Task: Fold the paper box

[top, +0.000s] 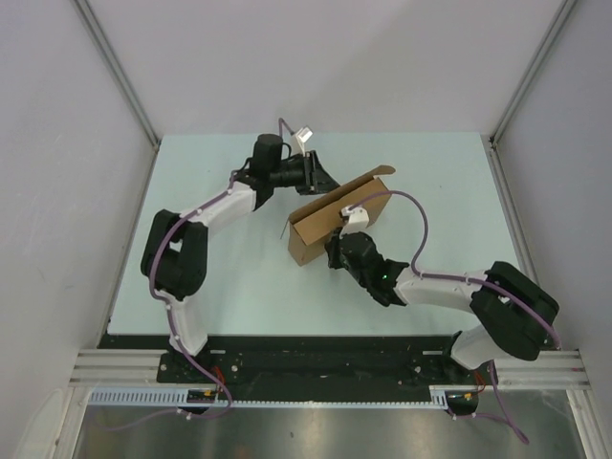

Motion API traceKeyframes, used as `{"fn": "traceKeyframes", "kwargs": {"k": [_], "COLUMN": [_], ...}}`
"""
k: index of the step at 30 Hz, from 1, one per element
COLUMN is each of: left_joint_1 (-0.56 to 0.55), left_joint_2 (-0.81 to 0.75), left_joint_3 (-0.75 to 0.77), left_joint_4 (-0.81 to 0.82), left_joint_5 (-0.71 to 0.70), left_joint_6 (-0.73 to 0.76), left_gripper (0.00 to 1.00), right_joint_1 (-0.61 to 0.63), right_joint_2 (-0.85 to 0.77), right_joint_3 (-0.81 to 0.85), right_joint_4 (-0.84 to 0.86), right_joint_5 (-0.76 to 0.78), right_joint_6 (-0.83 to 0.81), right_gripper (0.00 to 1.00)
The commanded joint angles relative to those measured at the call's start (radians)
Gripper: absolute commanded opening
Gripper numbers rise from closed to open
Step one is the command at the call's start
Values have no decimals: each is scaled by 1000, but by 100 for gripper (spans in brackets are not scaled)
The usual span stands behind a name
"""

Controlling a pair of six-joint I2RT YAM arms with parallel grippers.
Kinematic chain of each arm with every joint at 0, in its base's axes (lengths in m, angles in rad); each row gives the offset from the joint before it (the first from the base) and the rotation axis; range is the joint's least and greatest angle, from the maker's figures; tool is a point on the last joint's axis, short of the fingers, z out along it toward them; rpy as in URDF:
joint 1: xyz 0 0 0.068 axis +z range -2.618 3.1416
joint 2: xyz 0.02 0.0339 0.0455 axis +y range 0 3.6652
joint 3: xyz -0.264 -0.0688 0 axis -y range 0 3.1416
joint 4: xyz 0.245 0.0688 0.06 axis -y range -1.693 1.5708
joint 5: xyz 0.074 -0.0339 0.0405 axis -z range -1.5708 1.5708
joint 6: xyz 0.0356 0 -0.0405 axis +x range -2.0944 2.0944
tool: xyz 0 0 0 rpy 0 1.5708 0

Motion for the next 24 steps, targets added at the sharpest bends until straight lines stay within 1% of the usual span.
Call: {"fn": "traceKeyframes", "kwargs": {"k": [1, 7, 15, 22, 24], "left_joint_1": [12, 32, 101, 106, 106], "left_joint_2": [25, 85, 167, 223, 234], "left_joint_3": [93, 165, 212, 258, 269], "left_joint_4": [-43, -66, -54, -3, -10], "left_joint_5": [68, 83, 83, 114, 119], "left_joint_6": [46, 54, 37, -3, 2], "left_gripper": [38, 38, 38, 38, 38], "right_joint_1": [38, 57, 26, 11, 8], "right_joint_2": [43, 115, 169, 248, 270], "right_joint_3": [75, 144, 246, 311, 323], "right_joint_4": [119, 108, 76, 81, 85], "right_joint_5": [64, 74, 58, 35, 31], "right_joint_6": [-7, -30, -90, -105, -107], "right_gripper": [0, 0, 0, 0, 0]}}
